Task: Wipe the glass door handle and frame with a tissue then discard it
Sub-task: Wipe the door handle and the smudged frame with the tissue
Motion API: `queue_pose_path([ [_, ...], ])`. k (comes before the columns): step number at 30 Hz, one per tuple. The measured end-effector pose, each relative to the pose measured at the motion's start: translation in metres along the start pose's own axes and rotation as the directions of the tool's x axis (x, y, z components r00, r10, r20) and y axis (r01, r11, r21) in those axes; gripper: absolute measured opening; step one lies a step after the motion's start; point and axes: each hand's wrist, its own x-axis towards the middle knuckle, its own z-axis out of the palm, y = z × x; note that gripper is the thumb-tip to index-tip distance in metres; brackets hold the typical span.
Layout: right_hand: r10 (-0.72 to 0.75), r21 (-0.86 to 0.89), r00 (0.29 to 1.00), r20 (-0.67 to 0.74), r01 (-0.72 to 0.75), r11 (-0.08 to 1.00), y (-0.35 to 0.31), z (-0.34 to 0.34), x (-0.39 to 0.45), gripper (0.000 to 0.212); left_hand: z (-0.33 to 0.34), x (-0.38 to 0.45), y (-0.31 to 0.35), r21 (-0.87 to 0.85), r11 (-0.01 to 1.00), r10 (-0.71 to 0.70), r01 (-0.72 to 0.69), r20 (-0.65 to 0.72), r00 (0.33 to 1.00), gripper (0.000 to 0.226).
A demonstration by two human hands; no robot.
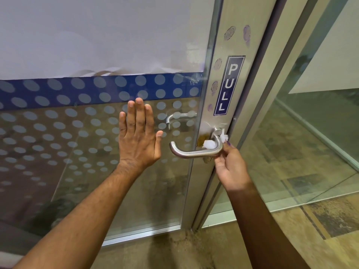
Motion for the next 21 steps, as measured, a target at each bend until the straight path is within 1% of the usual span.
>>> queue_pose_path([
  [1, -0.141, -0.101, 0.990, 0.002, 0.140, 0.985, -0.002, -0.003, 0.001, 0.017, 0.000, 0.000, 0.000, -0.001, 1.000, -0.001, 0.001, 0.000, 1.000, 0.094],
  [2, -0.315, -0.252, 0.949, 0.035, 0.313, 0.916, -0.006, -0.006, 0.001, 0.014, 0.000, 0.000, 0.000, -0.001, 1.000, -0.002, 0.002, -0.002, 1.000, 0.095],
  [3, -0.493, -0.426, 0.862, 0.117, 0.492, 0.759, -0.011, -0.008, 0.000, 0.014, 0.000, 0.000, 0.000, -0.002, 1.000, -0.004, 0.004, -0.006, 1.000, 0.097],
  [4, -0.625, -0.562, 0.739, 0.252, 0.637, 0.528, -0.016, -0.010, -0.002, 0.014, 0.001, 0.000, 0.001, -0.004, 1.000, -0.006, 0.006, -0.008, 1.000, 0.098],
  [5, -0.678, -0.621, 0.609, 0.413, 0.732, 0.279, -0.021, -0.011, -0.004, 0.014, 0.001, 0.000, 0.001, -0.006, 1.000, -0.008, 0.008, -0.009, 1.000, 0.099],
  [6, -0.660, -0.618, 0.497, 0.563, 0.784, 0.063, -0.025, -0.010, -0.006, 0.015, 0.001, 0.000, 0.001, -0.008, 1.000, -0.008, 0.008, -0.010, 1.000, 0.099],
  [7, -0.606, -0.580, 0.407, 0.684, 0.807, -0.112, -0.027, -0.008, -0.008, 0.015, 0.002, 0.000, 0.001, -0.009, 1.000, -0.008, 0.008, -0.011, 1.000, 0.099],
  [8, -0.538, -0.524, 0.336, 0.774, 0.816, -0.244, -0.029, -0.005, -0.010, 0.015, 0.002, 0.000, 0.000, -0.010, 1.000, -0.009, 0.009, -0.013, 1.000, 0.098],
  [9, -0.471, -0.466, 0.281, 0.836, 0.816, -0.341, -0.030, -0.001, -0.011, 0.015, 0.003, 0.000, 0.000, -0.012, 1.000, -0.009, 0.009, -0.015, 1.000, 0.097],
  [10, -0.412, -0.416, 0.243, 0.878, 0.812, -0.409, -0.029, 0.003, -0.012, 0.015, 0.003, 0.000, 0.000, -0.011, 1.000, -0.008, 0.008, -0.019, 1.000, 0.095],
  [11, -0.363, -0.379, 0.221, 0.905, 0.806, -0.454, -0.029, 0.007, -0.013, 0.015, 0.003, 0.000, 0.000, -0.009, 1.000, -0.004, 0.004, -0.024, 1.000, 0.094],
  [12, -0.327, -0.356, 0.214, 0.921, 0.803, -0.479, -0.028, 0.010, -0.013, 0.015, 0.004, 0.000, 0.000, -0.007, 1.000, 0.001, -0.001, -0.027, 1.000, 0.093],
  [13, -0.313, -0.349, 0.215, 0.925, 0.804, -0.482, -0.028, 0.012, -0.013, 0.015, 0.004, 0.000, 0.000, -0.005, 1.000, 0.005, -0.005, -0.027, 1.000, 0.092],
  [14, -0.335, -0.363, 0.221, 0.916, 0.811, -0.458, -0.029, 0.011, -0.012, 0.015, 0.004, 0.000, 0.000, -0.005, 1.000, 0.005, -0.005, -0.029, 1.000, 0.092],
  [17, -0.533, -0.453, 0.234, 0.813, 0.829, -0.328, -0.031, -0.002, -0.011, 0.013, 0.003, 0.000, -0.001, -0.038, 0.999, 0.006, -0.007, -0.048, 0.999, 0.095],
  [18, -0.576, -0.469, 0.228, 0.785, 0.826, -0.312, -0.029, -0.008, -0.010, 0.012, 0.002, 0.000, -0.001, -0.057, 0.998, 0.021, -0.024, -0.054, 0.998, 0.095],
  [21, -0.629, -0.453, 0.183, 0.756, 0.839, -0.300, -0.021, -0.024, -0.009, 0.015, 0.003, 0.001, 0.004, -0.094, 0.992, 0.083, -0.087, -0.048, 0.995, 0.094],
])
